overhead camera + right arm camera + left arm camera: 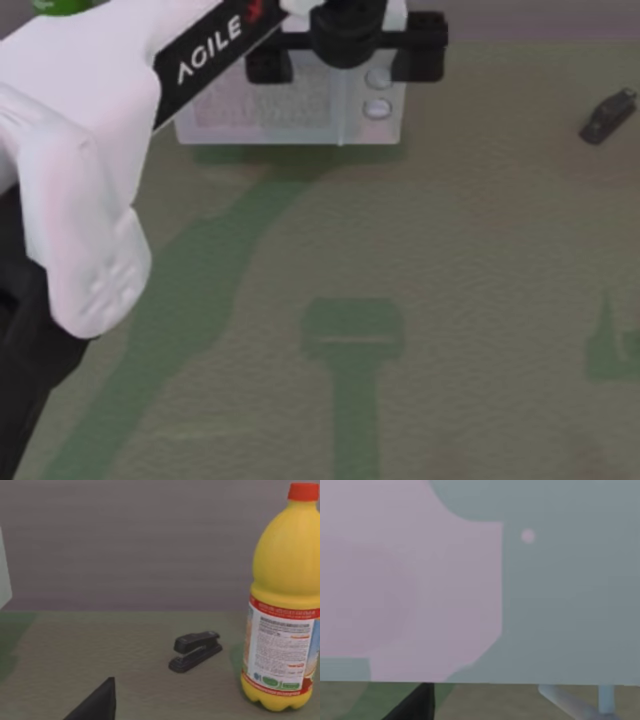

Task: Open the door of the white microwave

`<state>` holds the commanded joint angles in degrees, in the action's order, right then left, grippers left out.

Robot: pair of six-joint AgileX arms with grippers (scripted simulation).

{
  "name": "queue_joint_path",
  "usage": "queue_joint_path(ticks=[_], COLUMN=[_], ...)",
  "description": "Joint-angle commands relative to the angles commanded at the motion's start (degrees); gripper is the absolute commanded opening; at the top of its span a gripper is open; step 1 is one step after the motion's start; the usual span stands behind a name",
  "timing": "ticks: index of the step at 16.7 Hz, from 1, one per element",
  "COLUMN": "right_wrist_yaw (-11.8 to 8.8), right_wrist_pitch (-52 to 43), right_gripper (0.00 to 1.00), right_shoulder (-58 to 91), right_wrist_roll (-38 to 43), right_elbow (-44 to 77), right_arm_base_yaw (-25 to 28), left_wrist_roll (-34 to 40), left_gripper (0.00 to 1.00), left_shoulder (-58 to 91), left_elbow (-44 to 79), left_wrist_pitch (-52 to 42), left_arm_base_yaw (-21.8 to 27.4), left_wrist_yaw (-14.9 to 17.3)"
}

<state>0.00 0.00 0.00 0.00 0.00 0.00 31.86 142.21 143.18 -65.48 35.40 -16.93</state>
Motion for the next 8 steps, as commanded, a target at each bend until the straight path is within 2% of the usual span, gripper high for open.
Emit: queue_joint_path(ticks=[3, 8], right_wrist_yaw=[0.0, 0.0], right_wrist_pitch=[0.0, 0.0], right_gripper=[1.0, 1.0], right_shoulder=[0.0, 0.0], right_wrist_roll=[0.0, 0.0], right_elbow=[0.0, 0.0], right_arm_base_yaw=[0.0, 0.0], left_wrist_roll=[0.0, 0.0], left_gripper=[1.0, 0.62], left_shoulder=[0.0, 0.0], left_elbow=[0.0, 0.0], left_wrist_pitch=[0.0, 0.0], left_arm_base_yaw=[0.0, 0.0], left_wrist_yaw=[0.0, 0.0])
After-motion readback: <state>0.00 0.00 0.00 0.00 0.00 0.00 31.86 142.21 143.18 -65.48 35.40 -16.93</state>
